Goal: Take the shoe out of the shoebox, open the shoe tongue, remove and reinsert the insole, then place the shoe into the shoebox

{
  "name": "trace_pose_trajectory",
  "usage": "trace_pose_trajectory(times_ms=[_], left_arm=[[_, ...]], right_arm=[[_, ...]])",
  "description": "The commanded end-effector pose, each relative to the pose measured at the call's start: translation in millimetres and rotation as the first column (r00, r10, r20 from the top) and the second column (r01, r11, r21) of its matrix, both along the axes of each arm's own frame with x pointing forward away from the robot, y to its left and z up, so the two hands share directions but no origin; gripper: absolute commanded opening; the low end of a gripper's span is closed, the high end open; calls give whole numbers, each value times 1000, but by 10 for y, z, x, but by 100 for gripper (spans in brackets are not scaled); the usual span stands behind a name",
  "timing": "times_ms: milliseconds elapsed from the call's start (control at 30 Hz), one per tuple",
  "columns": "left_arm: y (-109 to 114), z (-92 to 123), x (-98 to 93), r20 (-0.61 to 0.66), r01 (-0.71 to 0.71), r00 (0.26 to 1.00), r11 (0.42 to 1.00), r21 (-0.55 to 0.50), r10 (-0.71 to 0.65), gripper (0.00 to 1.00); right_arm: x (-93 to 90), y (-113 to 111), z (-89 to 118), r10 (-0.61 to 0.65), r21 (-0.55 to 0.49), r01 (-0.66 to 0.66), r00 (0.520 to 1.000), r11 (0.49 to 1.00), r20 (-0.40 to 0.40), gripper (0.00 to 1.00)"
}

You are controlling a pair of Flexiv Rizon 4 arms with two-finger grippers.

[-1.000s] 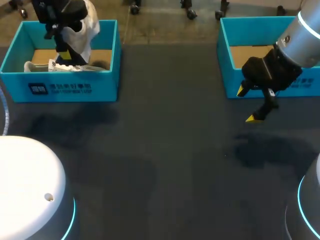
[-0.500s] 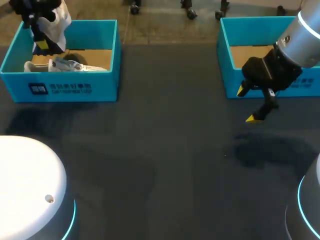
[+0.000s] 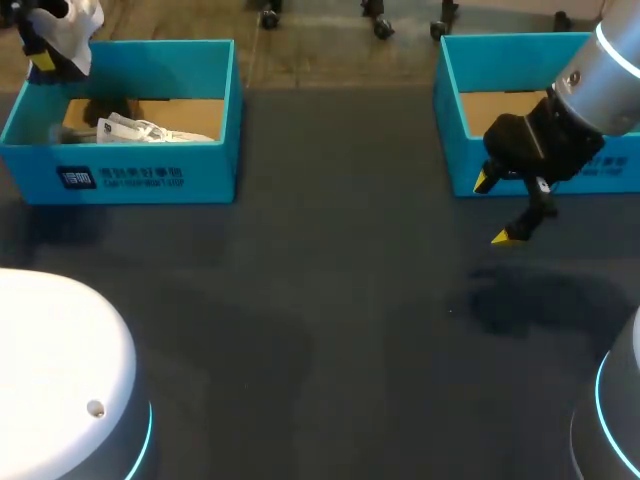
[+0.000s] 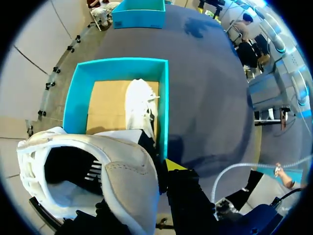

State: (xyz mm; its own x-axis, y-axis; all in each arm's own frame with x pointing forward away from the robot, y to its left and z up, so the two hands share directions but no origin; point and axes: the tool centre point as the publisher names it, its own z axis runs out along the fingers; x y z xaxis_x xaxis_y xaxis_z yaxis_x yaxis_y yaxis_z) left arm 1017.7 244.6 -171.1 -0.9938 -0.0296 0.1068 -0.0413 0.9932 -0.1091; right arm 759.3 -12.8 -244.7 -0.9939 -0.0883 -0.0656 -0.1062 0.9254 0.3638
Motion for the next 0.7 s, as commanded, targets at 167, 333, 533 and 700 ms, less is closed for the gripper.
trace_pose_trajectory(times_ms=[167,333,533,700], left_arm=[[199,3,181,-23,232,972,973,-16,-232,0],[309,17,232,16,498,867,867,-8,-498,0],[432,17,272,-16,757,651,647,91,-759,0],[511,21,219,-74,917,385,371,149,-920,0]], right_arm=[[-1,5,-8,0,-2,0,1000,1000,1,100],[-1,5,-8,0,-2,0,1000,1000,1,100],[-1,5,-8,0,-2,0,1000,1000,1,100],[-1,5,-8,0,-2,0,1000,1000,1,100]])
